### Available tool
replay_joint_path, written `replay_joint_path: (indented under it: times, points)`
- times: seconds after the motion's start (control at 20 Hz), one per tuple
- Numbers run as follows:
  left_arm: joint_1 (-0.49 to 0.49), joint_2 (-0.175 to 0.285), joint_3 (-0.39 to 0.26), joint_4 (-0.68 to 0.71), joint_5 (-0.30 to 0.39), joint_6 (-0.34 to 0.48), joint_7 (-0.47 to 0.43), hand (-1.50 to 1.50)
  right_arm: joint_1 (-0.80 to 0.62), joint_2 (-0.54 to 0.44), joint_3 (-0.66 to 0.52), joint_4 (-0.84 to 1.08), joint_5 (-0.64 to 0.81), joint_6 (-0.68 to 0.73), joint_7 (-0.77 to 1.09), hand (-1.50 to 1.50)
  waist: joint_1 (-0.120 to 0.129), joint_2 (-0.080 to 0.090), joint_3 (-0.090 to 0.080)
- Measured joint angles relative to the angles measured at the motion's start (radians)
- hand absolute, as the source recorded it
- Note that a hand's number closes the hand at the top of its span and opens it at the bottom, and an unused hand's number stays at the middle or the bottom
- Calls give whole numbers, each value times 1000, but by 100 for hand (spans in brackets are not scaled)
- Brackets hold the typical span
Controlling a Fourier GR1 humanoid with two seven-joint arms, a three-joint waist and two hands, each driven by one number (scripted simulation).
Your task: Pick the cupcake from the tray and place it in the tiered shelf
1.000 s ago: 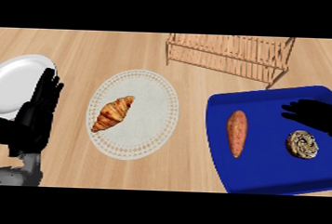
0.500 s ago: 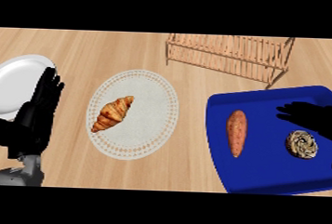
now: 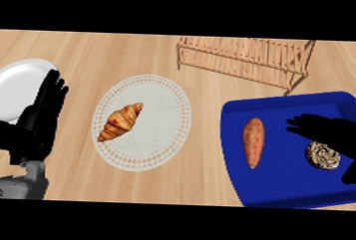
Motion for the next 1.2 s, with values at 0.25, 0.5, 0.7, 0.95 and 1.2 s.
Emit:
replay_joint_path:
  times: [0.25, 0.5, 0.7, 0.95, 1.2]
  points:
    - [19, -16, 8, -37, -18, -9, 23, 0, -20, 14, 11, 73, 64, -17, -21, 150, 3, 0, 0]
    - [26, -31, 19, -41, -29, -20, 20, 0, -21, 38, 18, 109, 117, -118, -83, 150, 3, -2, -3]
    - [40, -35, 24, -61, -40, -31, 29, 0, -32, 71, 3, 114, 138, -177, -110, 150, 2, -4, -5]
    - [35, -47, 32, -25, -45, -34, 5, 0, -42, 202, -41, 77, 161, -106, 160, 150, -11, -10, -15]
    - [39, -46, 38, -21, -46, -28, 9, 0, -52, 353, -139, 69, 186, -54, 515, 150, -37, -23, -32]
